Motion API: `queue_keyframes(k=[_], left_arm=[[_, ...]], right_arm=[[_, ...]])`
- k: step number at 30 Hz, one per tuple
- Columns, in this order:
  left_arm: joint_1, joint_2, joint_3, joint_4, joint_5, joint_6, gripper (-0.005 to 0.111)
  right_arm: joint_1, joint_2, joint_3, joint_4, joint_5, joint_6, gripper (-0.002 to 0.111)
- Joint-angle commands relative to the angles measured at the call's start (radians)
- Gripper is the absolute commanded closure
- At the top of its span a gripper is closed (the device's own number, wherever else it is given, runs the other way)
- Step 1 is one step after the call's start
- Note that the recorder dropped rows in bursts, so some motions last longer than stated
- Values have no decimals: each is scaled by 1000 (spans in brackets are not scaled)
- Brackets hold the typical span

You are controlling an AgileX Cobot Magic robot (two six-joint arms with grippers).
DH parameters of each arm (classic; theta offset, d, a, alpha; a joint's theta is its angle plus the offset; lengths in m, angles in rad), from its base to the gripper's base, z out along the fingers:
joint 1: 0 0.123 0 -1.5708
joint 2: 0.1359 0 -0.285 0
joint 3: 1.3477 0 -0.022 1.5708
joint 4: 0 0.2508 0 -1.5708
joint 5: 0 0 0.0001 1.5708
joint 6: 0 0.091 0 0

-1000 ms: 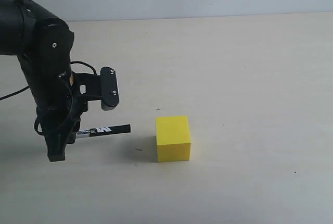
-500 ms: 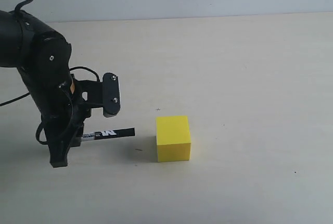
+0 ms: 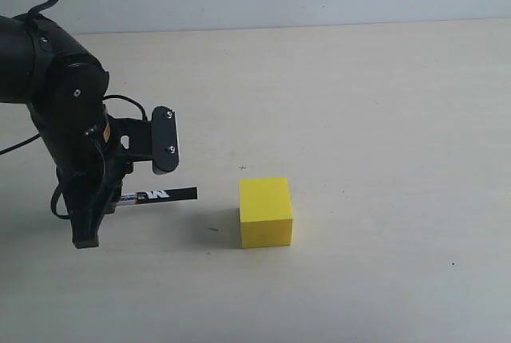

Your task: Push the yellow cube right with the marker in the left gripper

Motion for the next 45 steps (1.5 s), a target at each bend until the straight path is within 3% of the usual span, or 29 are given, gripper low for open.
queue_keyframes(k=[1, 6, 13, 22, 31, 38, 45], left_arm=[[0, -3, 4, -18, -17, -9, 107], [-8, 14, 20, -26, -15, -23, 107], [-71, 37, 2, -21, -35, -27, 107], [-81, 54, -8, -41, -13, -31, 107], [-287, 176, -231, -97, 6, -86, 107], [-259, 190, -247, -51, 153, -123, 107], [-292, 194, -251, -80, 81, -125, 107]], right_arm=[[2, -7, 5, -1, -7, 1, 108], [2, -7, 5, -1, -7, 1, 108], [2, -7, 5, -1, -7, 1, 108], [2, -7, 5, -1, -9, 1, 108], [2, -7, 5, -1, -9, 1, 108], [2, -7, 5, -1, -9, 1, 108], [2, -7, 5, -1, -9, 1, 108]])
